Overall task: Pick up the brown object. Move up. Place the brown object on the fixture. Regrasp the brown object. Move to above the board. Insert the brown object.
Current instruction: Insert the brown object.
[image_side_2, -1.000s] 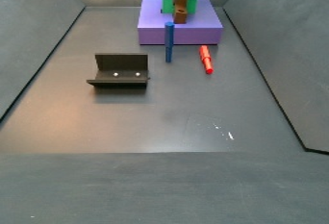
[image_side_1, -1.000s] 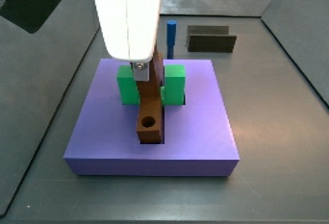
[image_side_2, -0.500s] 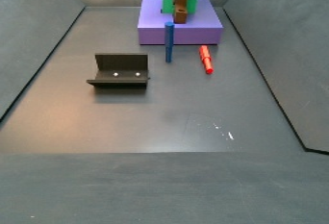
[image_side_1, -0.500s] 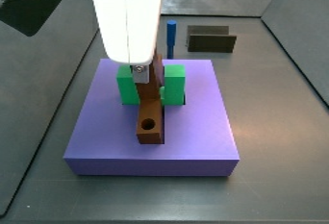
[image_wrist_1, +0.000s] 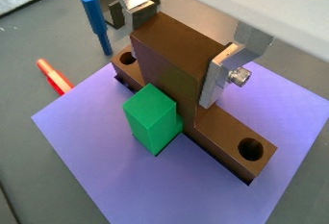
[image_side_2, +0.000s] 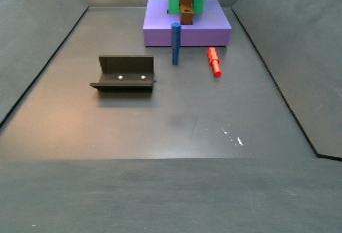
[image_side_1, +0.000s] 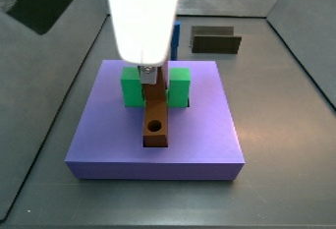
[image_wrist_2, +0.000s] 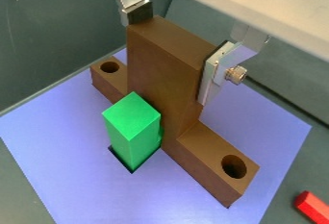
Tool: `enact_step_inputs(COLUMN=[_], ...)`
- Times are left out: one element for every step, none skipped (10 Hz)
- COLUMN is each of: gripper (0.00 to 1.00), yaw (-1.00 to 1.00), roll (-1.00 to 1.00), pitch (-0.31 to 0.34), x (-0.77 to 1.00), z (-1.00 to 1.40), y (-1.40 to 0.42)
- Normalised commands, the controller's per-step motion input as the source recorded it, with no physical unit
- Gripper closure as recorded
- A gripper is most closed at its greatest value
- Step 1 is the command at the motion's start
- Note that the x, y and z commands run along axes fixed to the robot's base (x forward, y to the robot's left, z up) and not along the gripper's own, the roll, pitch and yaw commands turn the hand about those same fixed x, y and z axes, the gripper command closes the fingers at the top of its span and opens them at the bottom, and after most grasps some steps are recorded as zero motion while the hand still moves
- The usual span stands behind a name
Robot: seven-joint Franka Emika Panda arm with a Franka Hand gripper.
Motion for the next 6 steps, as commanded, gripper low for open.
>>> enact_step_inputs(gripper=[1.0, 1.0, 1.0, 1.0, 1.0, 1.0], yaw=[-0.03, -0.06, -0.06, 0.0, 0.0, 0.0], roll=[0.23, 0.23, 0.17, 0.0, 0.03, 0.07], pitch=[0.303, 0.291, 0.213, 0.0, 0.033, 0.096], x=[0.14, 0.1, 0.07, 0.0, 0.0, 0.0], z=[0.0, 0.0, 0.0, -0.03, -0.09, -0.09], y=[-0.02, -0.04, -0.04, 0.0, -0.07, -0.13])
